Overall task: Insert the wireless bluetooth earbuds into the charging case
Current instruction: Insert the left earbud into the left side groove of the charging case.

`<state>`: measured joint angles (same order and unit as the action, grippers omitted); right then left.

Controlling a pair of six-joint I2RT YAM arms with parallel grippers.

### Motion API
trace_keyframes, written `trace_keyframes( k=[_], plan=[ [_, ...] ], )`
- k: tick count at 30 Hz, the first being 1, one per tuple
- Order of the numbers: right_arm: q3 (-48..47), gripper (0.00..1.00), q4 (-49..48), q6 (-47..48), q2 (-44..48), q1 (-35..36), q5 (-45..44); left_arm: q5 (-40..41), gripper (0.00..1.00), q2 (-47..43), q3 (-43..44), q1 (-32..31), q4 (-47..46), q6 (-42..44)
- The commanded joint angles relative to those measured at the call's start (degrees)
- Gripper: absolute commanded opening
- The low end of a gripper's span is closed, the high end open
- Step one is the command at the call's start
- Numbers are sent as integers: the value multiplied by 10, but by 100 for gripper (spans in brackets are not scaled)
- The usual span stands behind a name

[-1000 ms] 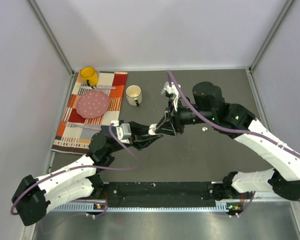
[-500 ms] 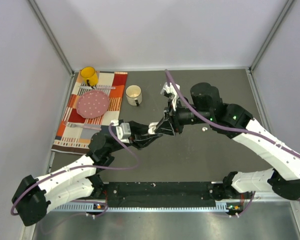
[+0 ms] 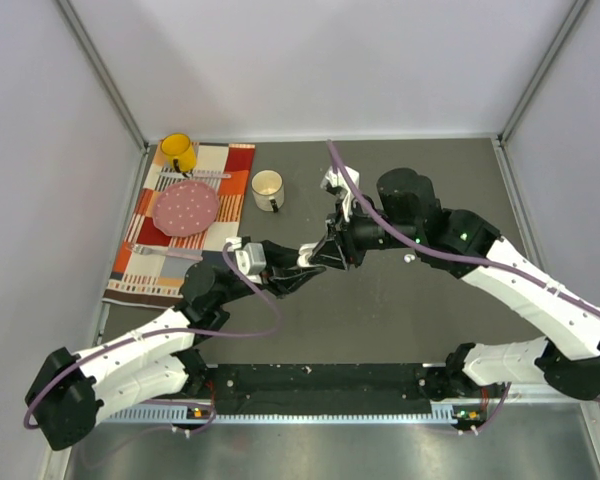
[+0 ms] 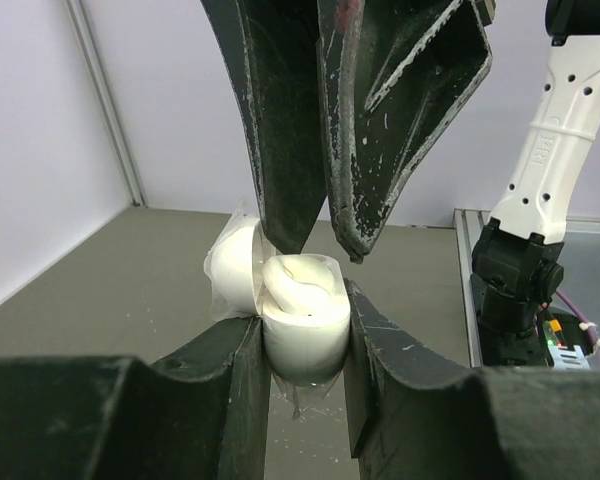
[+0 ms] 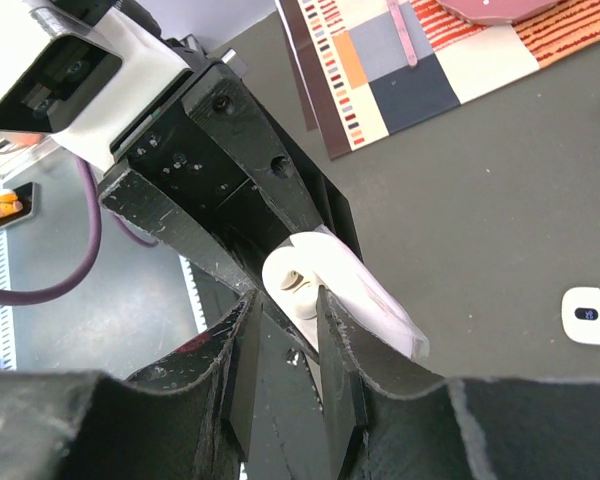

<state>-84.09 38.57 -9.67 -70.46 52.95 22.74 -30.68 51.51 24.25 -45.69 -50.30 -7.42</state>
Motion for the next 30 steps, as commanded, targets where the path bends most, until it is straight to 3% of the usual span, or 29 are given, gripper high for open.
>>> trace_keyframes(
  k=[1,11,24,30],
  plan=[
    [24,30,-53,-5,1,-6,-46,-39,0,-3,16,-9,-67,-6],
    [43,30,-63,-16,3,-5,-27,-34,0,3,20,-9,-74,-11],
    [52,20,-63,-9,9,-5,-2,0,0,4,18,-9,-84,-23],
    [52,18,-61,-16,14,-4,-37,4,0,5,18,-9,-91,-25]
  ],
)
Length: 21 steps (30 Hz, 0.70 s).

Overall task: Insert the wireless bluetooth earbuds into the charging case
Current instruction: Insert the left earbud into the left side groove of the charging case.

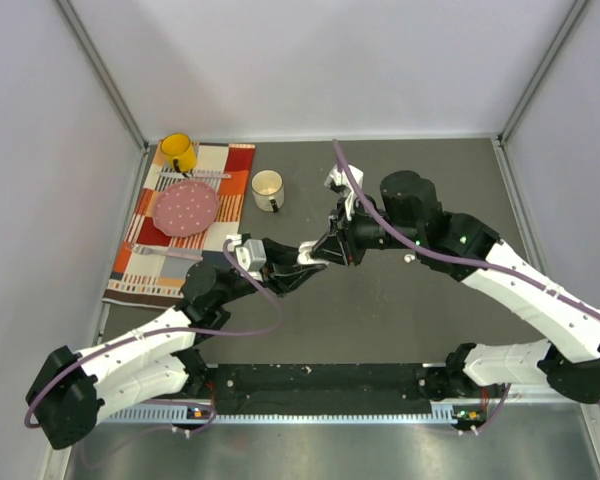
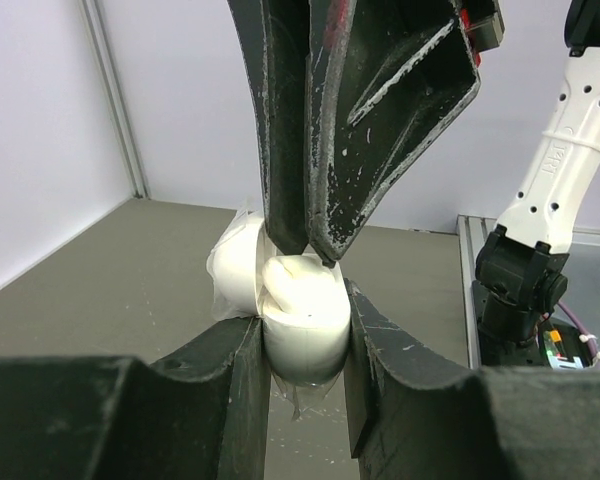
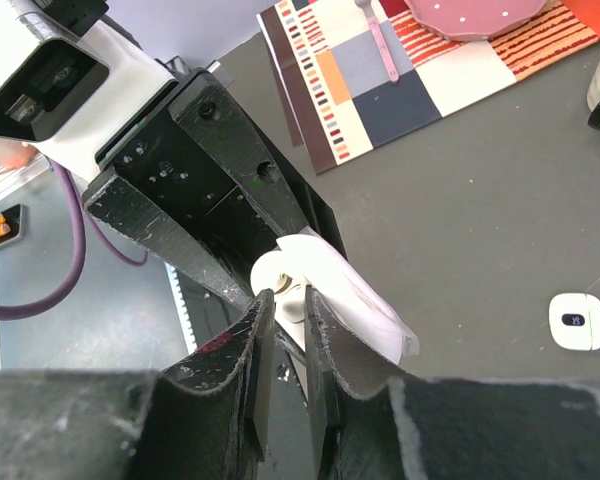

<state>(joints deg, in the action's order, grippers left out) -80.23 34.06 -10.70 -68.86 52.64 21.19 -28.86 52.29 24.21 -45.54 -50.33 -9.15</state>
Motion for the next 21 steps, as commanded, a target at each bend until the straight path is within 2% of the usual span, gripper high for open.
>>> trace_keyframes(
  k=[1,12,18,21],
  plan=[
    [15,18,-15,-6,-1,-1,-36,-13,0,-3,18,-10,-91,-8],
    [34,22,-40,-40,0,23,-128,-12,0,5,20,-10,-115,-8],
    [90,26,-134,-77,22,23,-107,-22,0,11,23,-10,-118,-12],
    [100,24,-145,-87,20,23,-101,-27,0,13,26,-10,-118,-17]
  ],
)
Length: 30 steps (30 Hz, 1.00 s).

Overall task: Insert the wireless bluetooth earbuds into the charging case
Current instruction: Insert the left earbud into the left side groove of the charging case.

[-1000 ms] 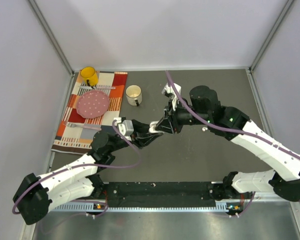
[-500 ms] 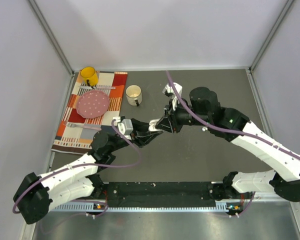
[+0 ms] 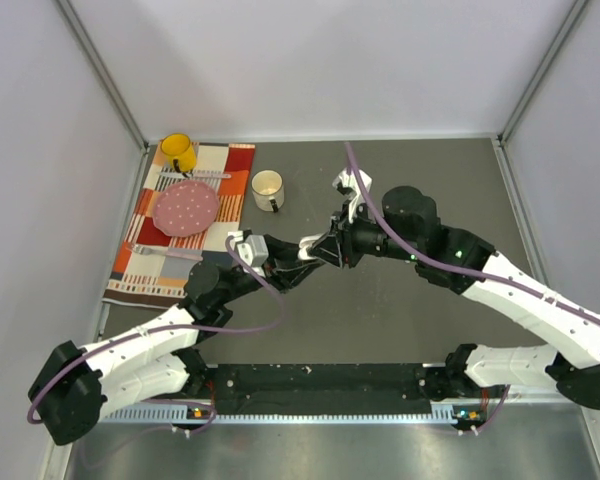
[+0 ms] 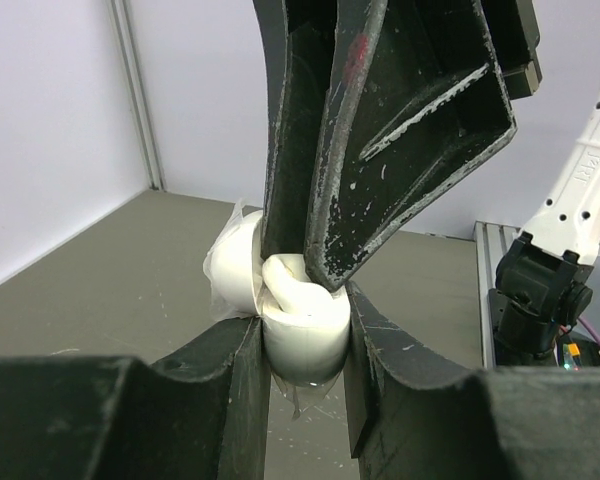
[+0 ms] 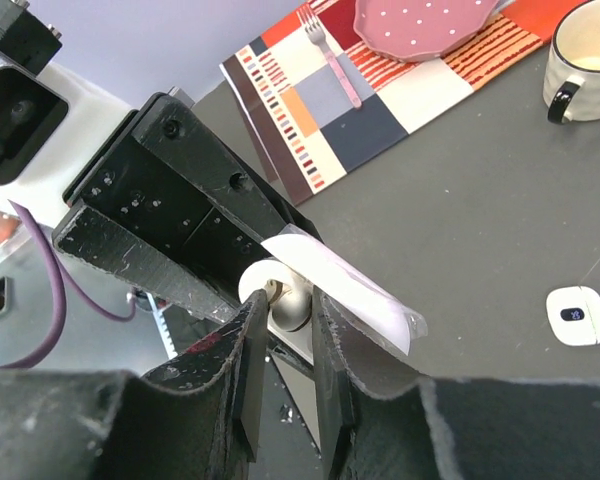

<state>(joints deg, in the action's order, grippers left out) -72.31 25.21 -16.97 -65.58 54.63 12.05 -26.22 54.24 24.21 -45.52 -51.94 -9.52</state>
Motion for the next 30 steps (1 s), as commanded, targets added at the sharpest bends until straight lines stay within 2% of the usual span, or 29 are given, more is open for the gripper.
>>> trace_keyframes(
  k=[1,12,24,30],
  plan=[
    [21,22,-57,-24,-15,3,-10,-52,0,-6,25,-12,-102,-14],
    [67,6,-89,4,20,4,-16,-12,0,-15,19,-12,-105,-23],
    [153,5,-204,51,70,48,-93,35,0,-1,22,-12,-149,-60],
    [162,4,-201,64,75,59,-119,42,0,-6,13,-12,-163,-60]
  ],
)
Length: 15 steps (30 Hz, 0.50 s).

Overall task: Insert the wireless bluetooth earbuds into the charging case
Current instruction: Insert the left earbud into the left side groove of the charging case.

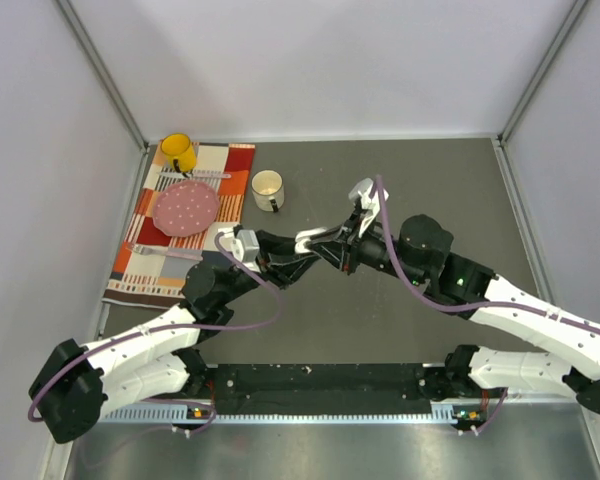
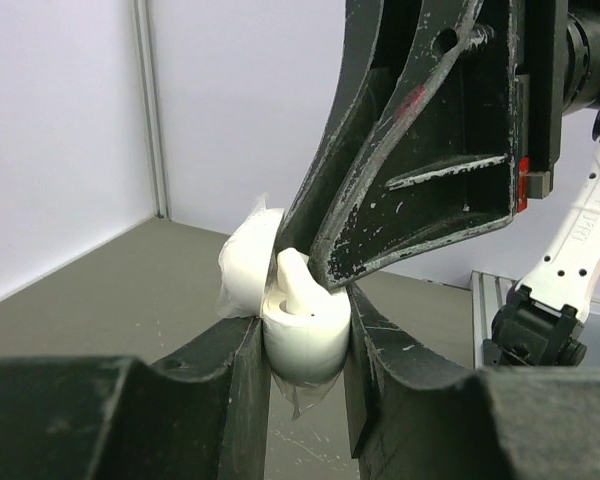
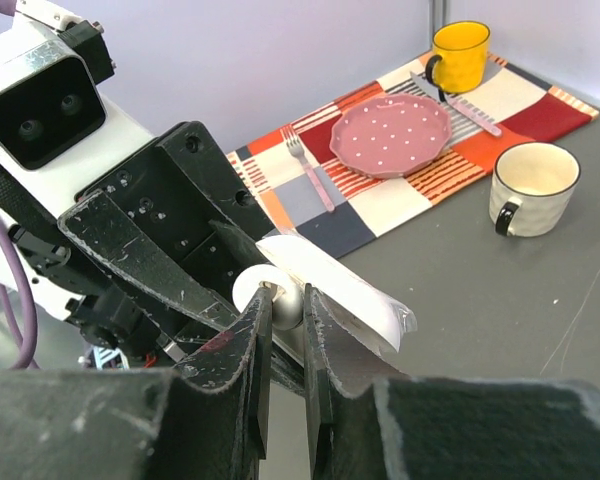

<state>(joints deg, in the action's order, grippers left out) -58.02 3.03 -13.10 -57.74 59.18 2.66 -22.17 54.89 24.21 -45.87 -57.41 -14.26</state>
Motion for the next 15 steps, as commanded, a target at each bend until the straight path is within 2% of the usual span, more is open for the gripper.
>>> trace_keyframes(
  k=[1,6,15],
  plan=[
    [22,4,16,31,0,15,-25,2,0,-15,12,-7,-108,-10],
    [27,4,24,55,10,23,-49,1,0,-19,8,-8,-110,1],
    [-3,9,69,80,10,23,-39,-21,0,-22,5,-8,-104,21]
  ],
)
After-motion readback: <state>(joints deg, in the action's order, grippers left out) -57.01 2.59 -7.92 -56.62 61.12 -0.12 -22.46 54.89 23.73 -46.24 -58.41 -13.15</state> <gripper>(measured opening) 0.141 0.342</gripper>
